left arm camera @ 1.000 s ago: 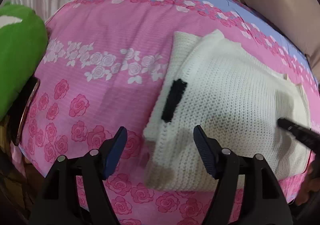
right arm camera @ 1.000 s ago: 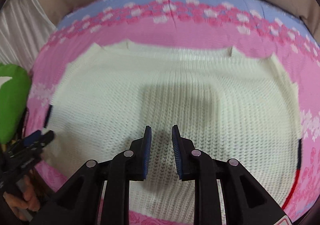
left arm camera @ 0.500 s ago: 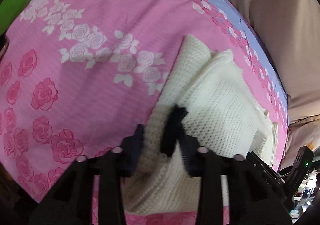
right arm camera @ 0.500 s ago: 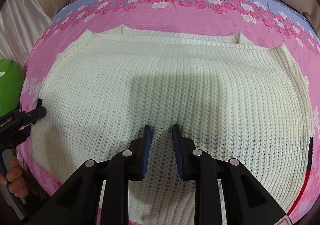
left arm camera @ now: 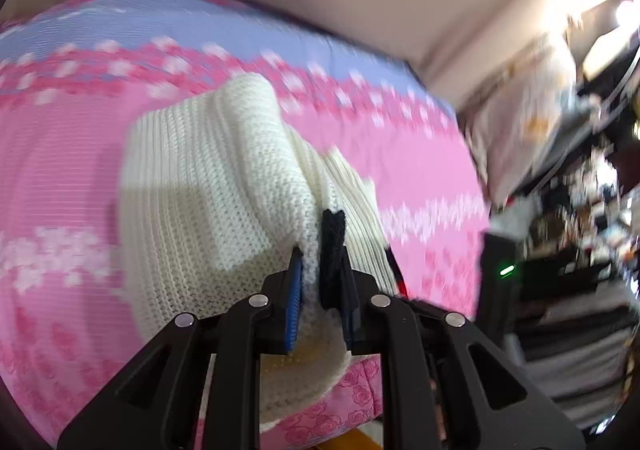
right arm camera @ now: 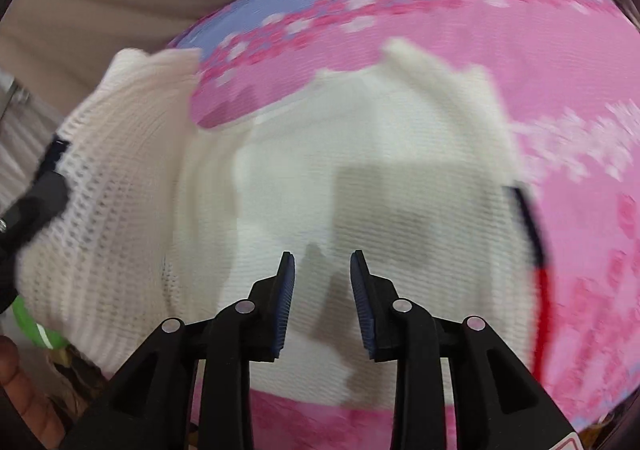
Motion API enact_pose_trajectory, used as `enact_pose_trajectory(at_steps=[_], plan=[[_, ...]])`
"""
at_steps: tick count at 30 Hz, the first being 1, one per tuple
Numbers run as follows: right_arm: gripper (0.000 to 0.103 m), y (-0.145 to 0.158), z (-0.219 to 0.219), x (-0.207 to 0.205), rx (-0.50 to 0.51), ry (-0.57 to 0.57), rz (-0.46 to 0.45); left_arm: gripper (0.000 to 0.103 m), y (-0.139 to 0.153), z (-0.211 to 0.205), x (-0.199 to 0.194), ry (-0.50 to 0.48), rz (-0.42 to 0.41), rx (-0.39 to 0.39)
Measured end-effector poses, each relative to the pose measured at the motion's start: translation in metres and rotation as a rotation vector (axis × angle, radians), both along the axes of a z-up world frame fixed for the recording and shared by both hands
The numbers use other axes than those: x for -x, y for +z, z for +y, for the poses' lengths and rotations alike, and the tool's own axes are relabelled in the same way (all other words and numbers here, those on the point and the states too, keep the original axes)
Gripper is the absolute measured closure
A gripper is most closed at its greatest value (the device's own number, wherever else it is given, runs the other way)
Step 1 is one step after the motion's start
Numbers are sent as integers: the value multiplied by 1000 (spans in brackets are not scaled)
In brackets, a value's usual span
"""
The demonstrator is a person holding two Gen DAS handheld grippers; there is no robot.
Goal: Fold small clothes
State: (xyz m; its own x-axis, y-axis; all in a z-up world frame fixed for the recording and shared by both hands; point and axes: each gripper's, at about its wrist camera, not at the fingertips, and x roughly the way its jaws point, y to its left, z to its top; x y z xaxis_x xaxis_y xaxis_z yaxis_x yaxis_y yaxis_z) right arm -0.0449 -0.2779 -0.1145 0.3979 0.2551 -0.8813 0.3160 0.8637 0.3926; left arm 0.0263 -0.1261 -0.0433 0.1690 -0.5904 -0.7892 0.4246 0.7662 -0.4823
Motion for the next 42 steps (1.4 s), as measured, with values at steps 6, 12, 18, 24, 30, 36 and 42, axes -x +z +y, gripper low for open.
enact_pose_trajectory(at_steps=[6, 12, 18, 24, 30, 36, 42], plan=[[70, -5, -65, 42, 7, -136, 35, 58, -46, -29, 19, -71, 36, -106], [29, 25, -43, 33, -9, -62, -54, 24, -15, 42, 28, -24, -44, -133], [18, 7, -6, -11, -60, 39, 27, 23, -56, 53, 65, -161, 18, -263], [52, -18, 12, -22, -178, 68, 95, 24, -94, 54, 69, -117, 83, -302], [83, 56, -37, -17, -275, 12, -126, 53, -115, 53, 67, -49, 139, -335], [80, -23, -70, -10, 9, 64, 103, 54, -109, 31, 68, -100, 108, -333], [48, 28, -80, 29, -51, -65, -80, 38, -80, 41, 75, -106, 63, -310]])
